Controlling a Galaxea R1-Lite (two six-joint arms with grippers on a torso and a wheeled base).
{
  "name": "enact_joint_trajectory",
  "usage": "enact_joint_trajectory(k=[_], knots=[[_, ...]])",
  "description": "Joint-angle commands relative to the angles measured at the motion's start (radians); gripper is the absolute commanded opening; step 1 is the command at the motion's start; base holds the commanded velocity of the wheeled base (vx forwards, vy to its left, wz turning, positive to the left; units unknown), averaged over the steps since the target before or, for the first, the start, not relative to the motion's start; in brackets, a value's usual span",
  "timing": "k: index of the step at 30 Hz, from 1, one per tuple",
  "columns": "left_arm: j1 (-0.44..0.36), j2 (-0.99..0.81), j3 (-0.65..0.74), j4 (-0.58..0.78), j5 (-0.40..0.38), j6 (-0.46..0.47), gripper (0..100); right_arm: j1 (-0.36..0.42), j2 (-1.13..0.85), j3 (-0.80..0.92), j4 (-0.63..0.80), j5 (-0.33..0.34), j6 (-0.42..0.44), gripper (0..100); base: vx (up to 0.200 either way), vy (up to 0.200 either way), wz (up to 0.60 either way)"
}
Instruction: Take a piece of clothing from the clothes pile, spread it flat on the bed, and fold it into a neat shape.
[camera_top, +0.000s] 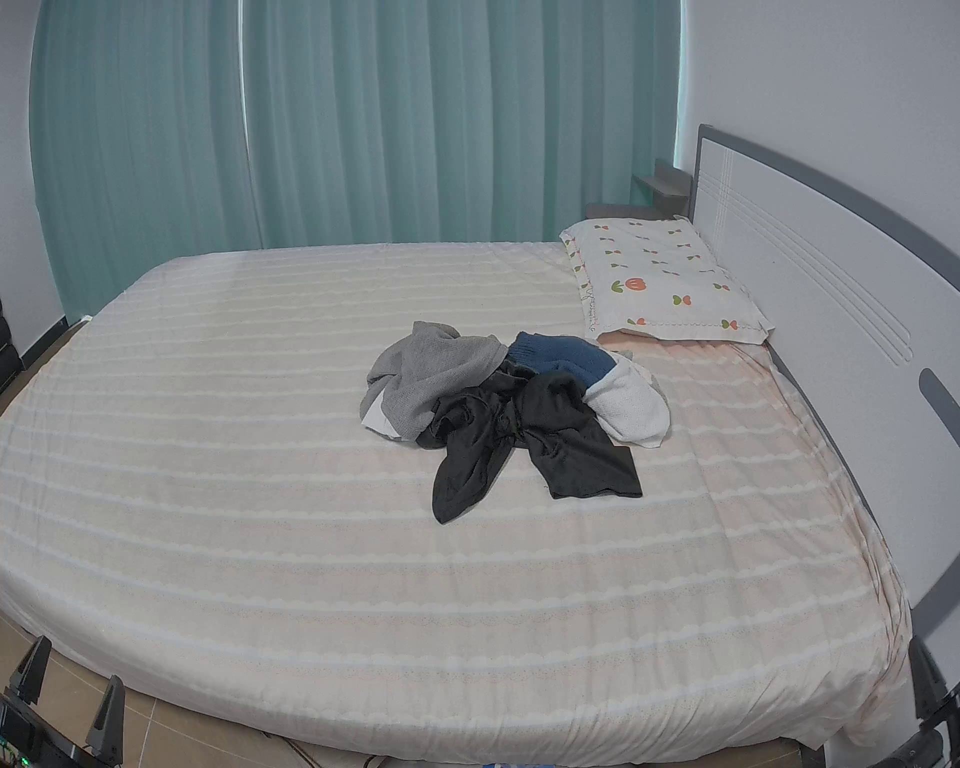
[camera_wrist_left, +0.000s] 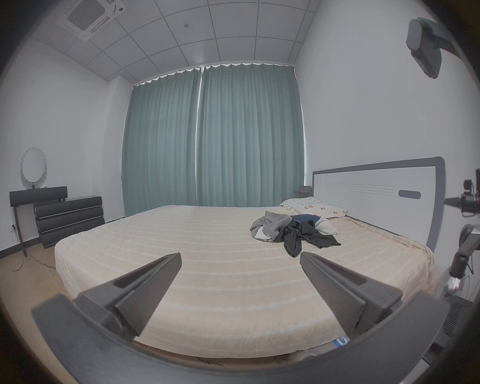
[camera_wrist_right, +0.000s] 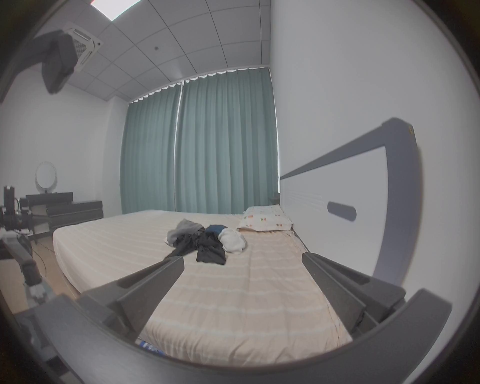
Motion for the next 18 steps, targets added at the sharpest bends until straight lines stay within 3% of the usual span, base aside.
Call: enact_joint_trajectory(k=[1,4,5,8,13,15,16,18], knots=[[0.000,-0.012,0.016,0.000,0.000,-0.002,100,0.013,0.417,-0.217,0.001,0.053,0.033,100,0.000,0.000,0.00],[0.000,-0.012,0.016,0.000,0.002,-0.002,100,0.028,0.543,-0.214,-0.025,0.064,0.045,100,0.000,0.000,0.00],[0.000,-0.012,0.016,0.000,0.002,-0.004,100,0.066,0.736,-0.217,-0.128,0.064,0.091,100,0.000,0.000,0.00],[0.000,-0.012,0.016,0.000,0.002,-0.005,100,0.120,0.966,-0.217,-0.335,0.067,0.160,100,0.000,0.000,0.00],[0.000,-0.012,0.016,0.000,0.002,-0.004,100,0.195,1.365,-0.283,-0.554,0.042,0.181,100,0.000,0.000,0.00],[0.000,-0.012,0.016,0.000,0.002,-0.004,100,0.195,1.365,-0.283,-0.554,0.042,0.181,100,0.000,0.000,0.00],[0.000,-0.012,0.016,0.000,0.002,-0.004,100,0.204,1.589,-0.393,-0.628,0.016,0.188,100,0.000,0.000,0.00],[0.000,-0.012,0.016,0.000,0.002,-0.004,100,0.206,1.725,-0.493,-0.648,-0.011,0.212,100,0.000,0.000,0.00]])
